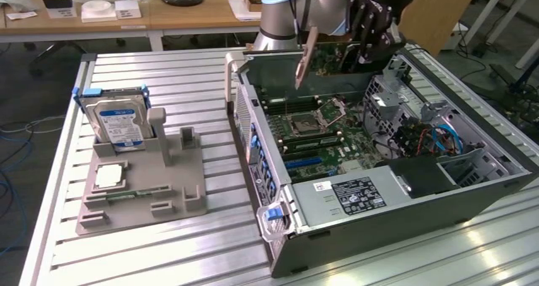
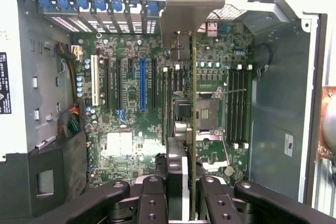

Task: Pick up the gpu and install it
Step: 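Insert the gpu into the slot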

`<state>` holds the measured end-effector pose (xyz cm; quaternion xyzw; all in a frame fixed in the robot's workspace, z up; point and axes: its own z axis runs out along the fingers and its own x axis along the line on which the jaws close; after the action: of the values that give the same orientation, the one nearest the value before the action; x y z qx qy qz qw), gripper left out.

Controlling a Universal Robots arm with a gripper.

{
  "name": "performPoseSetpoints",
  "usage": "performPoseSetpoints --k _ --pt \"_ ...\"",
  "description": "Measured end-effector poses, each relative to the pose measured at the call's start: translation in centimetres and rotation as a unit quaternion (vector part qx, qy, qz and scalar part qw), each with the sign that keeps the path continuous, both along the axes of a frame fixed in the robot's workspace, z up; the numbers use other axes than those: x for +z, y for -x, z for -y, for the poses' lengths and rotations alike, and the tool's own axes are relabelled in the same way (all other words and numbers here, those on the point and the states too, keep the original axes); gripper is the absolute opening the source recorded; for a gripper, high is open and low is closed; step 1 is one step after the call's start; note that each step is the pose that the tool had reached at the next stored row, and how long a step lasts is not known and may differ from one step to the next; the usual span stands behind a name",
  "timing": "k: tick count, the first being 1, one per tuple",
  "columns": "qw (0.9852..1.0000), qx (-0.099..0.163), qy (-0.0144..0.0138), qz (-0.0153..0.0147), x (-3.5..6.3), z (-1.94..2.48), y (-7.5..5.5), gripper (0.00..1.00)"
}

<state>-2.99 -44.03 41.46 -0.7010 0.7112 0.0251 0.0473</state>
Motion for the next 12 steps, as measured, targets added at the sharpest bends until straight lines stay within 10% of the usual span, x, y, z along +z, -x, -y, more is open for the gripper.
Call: performPoseSetpoints --k 12 --pt "0.9999 0.011 0.0000 -0.0002 -0.62 0.00 0.00 0.28"
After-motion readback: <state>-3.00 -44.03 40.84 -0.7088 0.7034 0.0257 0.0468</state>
